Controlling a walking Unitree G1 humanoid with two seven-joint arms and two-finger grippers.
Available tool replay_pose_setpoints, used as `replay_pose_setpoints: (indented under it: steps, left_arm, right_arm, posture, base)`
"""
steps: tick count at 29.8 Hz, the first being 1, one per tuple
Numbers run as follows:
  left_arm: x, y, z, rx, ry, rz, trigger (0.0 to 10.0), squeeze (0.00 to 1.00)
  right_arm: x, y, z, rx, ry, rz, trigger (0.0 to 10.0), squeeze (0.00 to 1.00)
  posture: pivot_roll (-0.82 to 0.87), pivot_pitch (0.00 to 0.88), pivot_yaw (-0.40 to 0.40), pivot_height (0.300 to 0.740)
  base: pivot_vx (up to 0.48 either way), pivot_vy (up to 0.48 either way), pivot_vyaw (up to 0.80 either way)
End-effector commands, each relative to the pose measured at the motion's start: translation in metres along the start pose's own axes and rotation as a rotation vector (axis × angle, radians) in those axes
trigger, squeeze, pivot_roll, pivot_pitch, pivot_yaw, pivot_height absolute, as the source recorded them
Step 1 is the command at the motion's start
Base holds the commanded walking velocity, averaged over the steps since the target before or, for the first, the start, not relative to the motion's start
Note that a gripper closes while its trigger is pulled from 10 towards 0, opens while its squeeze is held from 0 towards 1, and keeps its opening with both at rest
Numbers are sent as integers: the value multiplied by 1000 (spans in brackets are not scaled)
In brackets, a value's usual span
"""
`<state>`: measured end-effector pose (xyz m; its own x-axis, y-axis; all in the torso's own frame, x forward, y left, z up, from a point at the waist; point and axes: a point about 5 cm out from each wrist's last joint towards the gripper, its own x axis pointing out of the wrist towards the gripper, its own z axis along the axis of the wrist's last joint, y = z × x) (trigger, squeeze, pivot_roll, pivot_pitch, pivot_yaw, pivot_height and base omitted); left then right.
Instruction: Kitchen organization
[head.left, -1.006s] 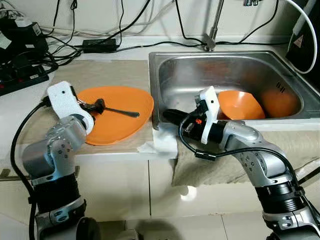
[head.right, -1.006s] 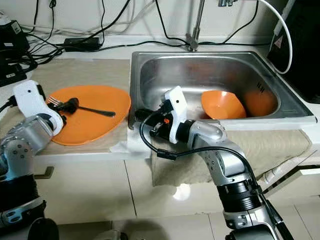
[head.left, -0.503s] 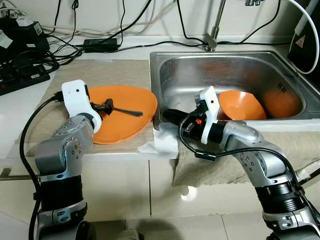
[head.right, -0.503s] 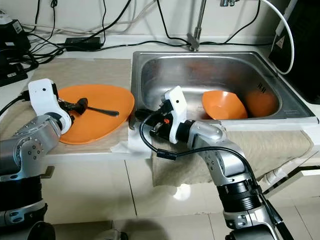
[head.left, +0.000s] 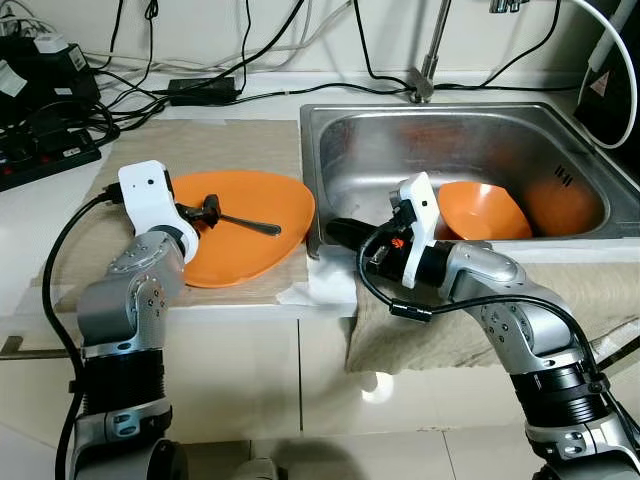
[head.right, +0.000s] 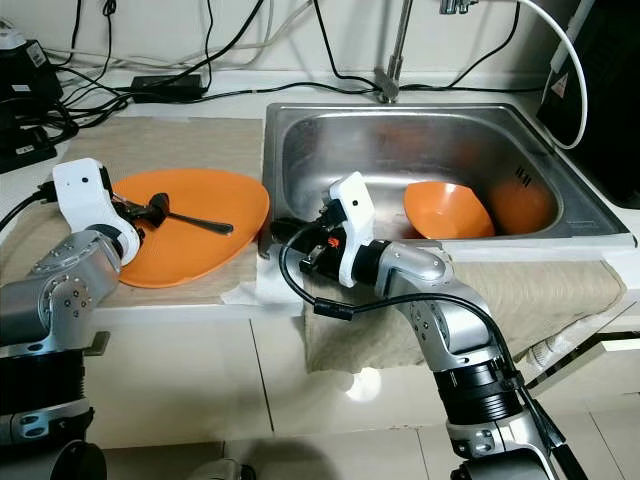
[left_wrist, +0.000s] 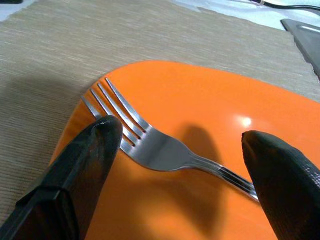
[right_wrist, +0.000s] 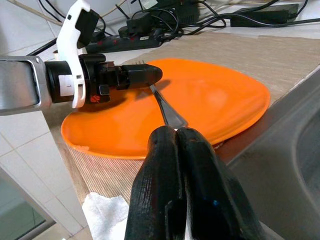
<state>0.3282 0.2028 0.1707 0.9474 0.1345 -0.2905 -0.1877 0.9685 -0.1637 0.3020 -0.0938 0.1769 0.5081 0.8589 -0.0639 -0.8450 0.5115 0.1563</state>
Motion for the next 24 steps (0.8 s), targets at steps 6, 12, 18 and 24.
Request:
replay_pose_setpoints:
  steps: [6,12,18,24]
  left_arm:
    - [4,-7,-4,14,19,-37,10000,0]
    - [4,-9,-6,28,26,-60,10000,1000]
    - [5,-12,-7,43,32,-98,10000,1000]
    - [6,-15,-6,56,22,-128,10000,1000]
  right_arm:
    - [1,-1,4,-20,7,-6,10000,0]
    - [1,-1,4,-19,7,-9,10000,0]
    - [1,-2,3,-17,7,-14,10000,0]
    - [1,-2,4,-16,5,-16,10000,0]
  posture:
    - [83,9,19,740]
    - [82,15,20,740]
    - [80,17,21,740]
    - [79,18,22,740]
  base:
    - [0,0,0]
    - [0,0,0]
    - [0,0,0]
    - [0,0,0]
